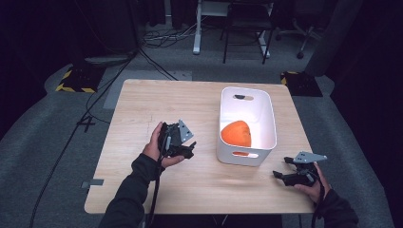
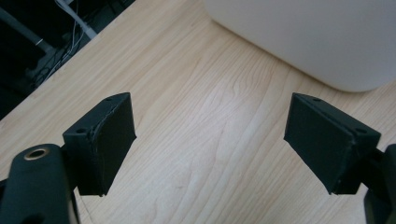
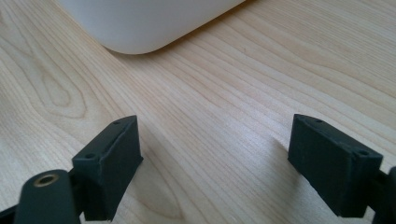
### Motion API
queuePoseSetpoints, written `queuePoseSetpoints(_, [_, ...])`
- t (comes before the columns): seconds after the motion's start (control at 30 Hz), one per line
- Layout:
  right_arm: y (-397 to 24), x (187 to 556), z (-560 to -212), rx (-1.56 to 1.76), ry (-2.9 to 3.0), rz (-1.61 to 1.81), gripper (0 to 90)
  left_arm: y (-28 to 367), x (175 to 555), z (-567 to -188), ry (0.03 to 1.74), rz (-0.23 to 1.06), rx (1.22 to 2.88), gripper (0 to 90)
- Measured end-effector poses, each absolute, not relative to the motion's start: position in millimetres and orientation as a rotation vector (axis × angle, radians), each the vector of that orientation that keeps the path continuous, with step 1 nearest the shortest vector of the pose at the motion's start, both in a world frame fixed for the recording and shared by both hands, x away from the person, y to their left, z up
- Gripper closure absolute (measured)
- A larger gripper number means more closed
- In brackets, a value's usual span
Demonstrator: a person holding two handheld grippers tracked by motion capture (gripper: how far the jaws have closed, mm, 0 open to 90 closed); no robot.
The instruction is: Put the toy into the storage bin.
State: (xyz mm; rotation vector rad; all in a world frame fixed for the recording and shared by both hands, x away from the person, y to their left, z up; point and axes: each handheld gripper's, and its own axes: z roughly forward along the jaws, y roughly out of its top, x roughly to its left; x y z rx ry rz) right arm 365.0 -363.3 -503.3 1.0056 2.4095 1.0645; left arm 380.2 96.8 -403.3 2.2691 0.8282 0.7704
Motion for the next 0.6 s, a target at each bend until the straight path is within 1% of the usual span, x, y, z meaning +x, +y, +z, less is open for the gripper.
queuePoseSetpoints(0.1, [-363.6,365.1,-503.3,1.001,2.412,1.062,17.1,101.8,378.9,-409.0,0.844,0.743,2.269,16.6])
queuePoseSetpoints(0.27, [-363.6,365.1,-503.3,1.002,2.411,1.063,17.0,111.6,376.0,-416.5,0.874,0.746,2.281,16.6])
queuePoseSetpoints(0.37, [-363.5,365.0,-503.3,1.003,2.411,1.063,17.0,116.8,374.6,-419.9,0.875,0.769,2.306,16.6])
queuePoseSetpoints(0.57, [-363.6,365.0,-503.4,1.000,2.411,1.064,17.1,126.7,370.4,-428.2,0.905,0.761,2.315,16.6])
queuePoseSetpoints(0.6, [-363.6,365.0,-503.3,1.001,2.412,1.064,17.0,127.6,369.7,-430.1,0.913,0.741,2.312,16.6])
